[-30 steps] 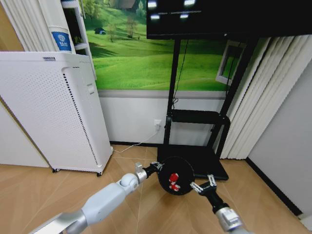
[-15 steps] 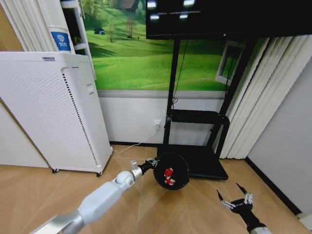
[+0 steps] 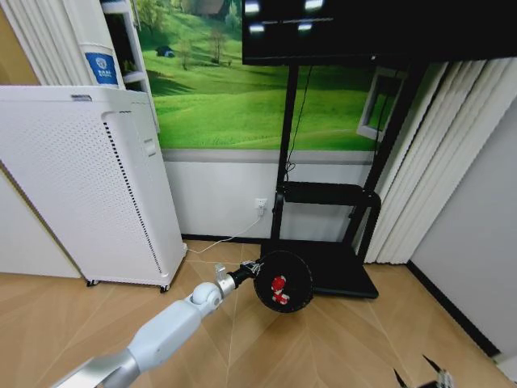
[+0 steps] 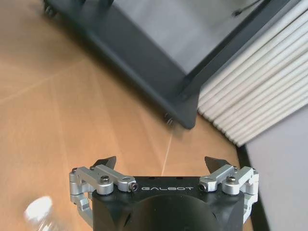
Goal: Pick up the trash bin and place the garbage on the floor into it.
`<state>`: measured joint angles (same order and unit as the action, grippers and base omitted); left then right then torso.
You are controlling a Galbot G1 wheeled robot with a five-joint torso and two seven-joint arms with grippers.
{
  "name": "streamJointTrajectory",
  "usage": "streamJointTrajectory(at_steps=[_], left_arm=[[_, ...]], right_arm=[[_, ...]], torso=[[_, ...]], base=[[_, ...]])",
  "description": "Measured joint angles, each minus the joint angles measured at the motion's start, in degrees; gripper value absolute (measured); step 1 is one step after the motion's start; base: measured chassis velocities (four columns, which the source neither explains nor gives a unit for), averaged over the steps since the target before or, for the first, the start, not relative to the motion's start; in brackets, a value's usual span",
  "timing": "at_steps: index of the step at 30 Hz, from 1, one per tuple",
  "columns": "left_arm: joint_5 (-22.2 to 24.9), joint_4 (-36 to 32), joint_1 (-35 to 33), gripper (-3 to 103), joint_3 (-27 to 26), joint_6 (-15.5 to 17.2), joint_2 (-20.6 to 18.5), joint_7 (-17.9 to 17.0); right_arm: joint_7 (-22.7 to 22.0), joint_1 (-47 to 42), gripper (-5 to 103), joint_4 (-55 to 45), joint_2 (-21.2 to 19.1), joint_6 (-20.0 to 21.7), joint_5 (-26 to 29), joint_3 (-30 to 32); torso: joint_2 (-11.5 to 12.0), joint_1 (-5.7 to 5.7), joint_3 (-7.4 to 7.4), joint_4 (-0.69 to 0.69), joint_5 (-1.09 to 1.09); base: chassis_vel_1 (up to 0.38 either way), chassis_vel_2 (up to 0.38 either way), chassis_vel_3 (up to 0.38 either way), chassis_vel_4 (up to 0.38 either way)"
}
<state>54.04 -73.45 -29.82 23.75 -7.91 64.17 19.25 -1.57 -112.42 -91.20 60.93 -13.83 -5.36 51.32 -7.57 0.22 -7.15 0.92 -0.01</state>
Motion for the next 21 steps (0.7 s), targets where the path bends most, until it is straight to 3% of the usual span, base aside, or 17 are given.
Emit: streamJointTrajectory(at_steps=[5, 14, 21], left_arm=[[-0.5, -0.4, -0.1, 7, -0.4, 0.0, 0.3, -0.1], [-1.4, -1.0, -1.1, 7, -1.3, 0.0, -0.1, -0.1], [-2.0, -1.2, -2.0, 7, -2.1, -0.2, -0.2, 0.0]], right_arm=[[-1.2, 1.9, 100, 6.3, 0.4, -0.7, -6.4, -0.7], [-1.0, -0.5, 100, 6.0, -0.4, -0.9, -6.8, -0.5], [-1.0, -3.1, 100, 4.8, 1.7, -1.9, -8.7, -1.2]], torso=[[0.0, 0.0, 0.0, -0.03, 0.03], [0.0, 0.0, 0.0, -0.03, 0.01], [0.0, 0.0, 0.0, -0.01, 0.01]], base=[[0.0, 0.0, 0.0, 0.0], [0.0, 0.0, 0.0, 0.0], [0.0, 0.0, 0.0, 0.0]])
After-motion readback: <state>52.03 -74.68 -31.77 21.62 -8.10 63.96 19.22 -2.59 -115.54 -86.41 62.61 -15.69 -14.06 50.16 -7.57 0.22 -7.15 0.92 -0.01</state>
